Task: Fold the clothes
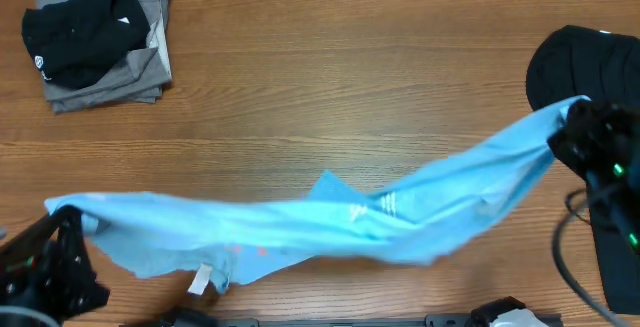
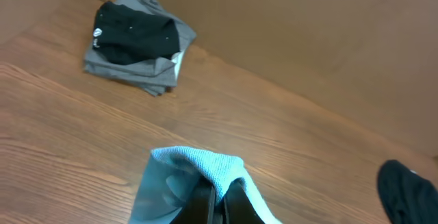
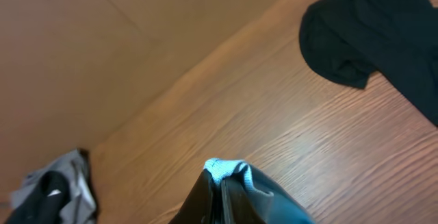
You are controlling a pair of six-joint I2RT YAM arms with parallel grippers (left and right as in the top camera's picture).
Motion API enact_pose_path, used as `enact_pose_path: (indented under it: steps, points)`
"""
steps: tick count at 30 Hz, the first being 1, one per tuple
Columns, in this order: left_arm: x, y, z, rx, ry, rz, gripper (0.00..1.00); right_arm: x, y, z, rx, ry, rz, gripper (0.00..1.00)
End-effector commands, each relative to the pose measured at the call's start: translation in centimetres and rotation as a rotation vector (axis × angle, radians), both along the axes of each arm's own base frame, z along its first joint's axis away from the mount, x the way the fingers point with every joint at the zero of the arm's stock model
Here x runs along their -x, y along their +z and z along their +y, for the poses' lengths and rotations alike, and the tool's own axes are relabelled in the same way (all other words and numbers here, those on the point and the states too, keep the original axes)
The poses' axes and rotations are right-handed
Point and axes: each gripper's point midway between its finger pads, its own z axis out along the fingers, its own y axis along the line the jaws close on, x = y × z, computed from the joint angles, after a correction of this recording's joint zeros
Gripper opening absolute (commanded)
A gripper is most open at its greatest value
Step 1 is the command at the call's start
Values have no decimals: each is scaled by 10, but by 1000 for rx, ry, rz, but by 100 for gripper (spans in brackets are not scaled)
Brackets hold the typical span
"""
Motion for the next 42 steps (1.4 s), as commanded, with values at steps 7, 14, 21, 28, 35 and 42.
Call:
enact_pose_path:
  steps: [7,14,21,28,35,42]
  points:
    - [-53,-32,-10,-113,45,182,4,-103,-61,14,119,-65,202,4]
    - [-98,-100,-27,-182,75,452,4,-165,-175,27,167,30,558,44]
    - [-140,-165,-43,-262,89,676,4,-156,-220,18,170,28,763,45]
    - [-154,-188,-49,-282,97,762,4,-143,-200,38,102,191,728,49]
    - [-143,-175,-46,-258,97,722,4,-131,-179,58,27,316,676,49]
    - [-124,-164,-48,-195,66,697,4,-127,-183,71,-2,420,689,98]
